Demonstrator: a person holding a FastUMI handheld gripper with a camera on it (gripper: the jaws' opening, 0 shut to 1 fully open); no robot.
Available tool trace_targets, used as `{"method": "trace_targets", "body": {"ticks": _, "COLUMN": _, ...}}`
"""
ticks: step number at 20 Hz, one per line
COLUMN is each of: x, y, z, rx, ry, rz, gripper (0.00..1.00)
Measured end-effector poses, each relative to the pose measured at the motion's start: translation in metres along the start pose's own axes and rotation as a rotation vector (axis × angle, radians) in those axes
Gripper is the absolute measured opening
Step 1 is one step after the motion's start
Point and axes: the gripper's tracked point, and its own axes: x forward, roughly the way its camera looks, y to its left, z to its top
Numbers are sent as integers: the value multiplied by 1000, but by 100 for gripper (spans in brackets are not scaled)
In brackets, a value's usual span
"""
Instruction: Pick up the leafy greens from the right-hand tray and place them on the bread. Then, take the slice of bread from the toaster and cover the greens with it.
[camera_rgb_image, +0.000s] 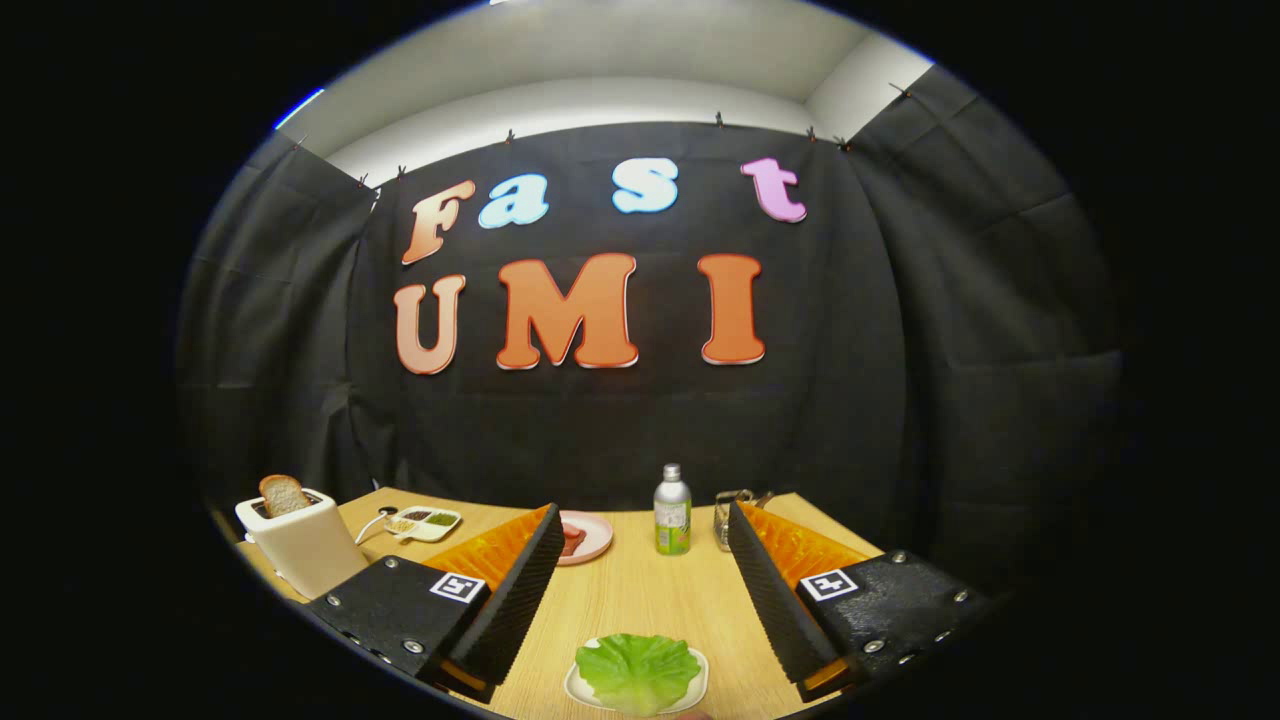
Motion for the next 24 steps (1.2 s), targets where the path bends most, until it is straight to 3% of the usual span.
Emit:
{"method": "trace_targets", "body": {"ticks": 5, "x": 15, "y": 13, "z": -55, "rx": 1, "ry": 257, "rz": 76, "gripper": 99}}
{"method": "trace_targets", "body": {"ticks": 9, "x": 25, "y": 16, "z": -103, "rx": 24, "ry": 484, "rz": 90, "gripper": 99}}
{"method": "trace_targets", "body": {"ticks": 14, "x": 24, "y": 26, "z": -160, "rx": -42, "ry": 733, "rz": 140, "gripper": 98}}
{"method": "trace_targets", "body": {"ticks": 17, "x": 11, "y": 34, "z": -200, "rx": 24, "ry": 932, "rz": 168, "gripper": 98}}
{"method": "trace_targets", "body": {"ticks": 24, "x": 12, "y": 20, "z": -236, "rx": -13, "ry": 1110, "rz": 121, "gripper": 90}}
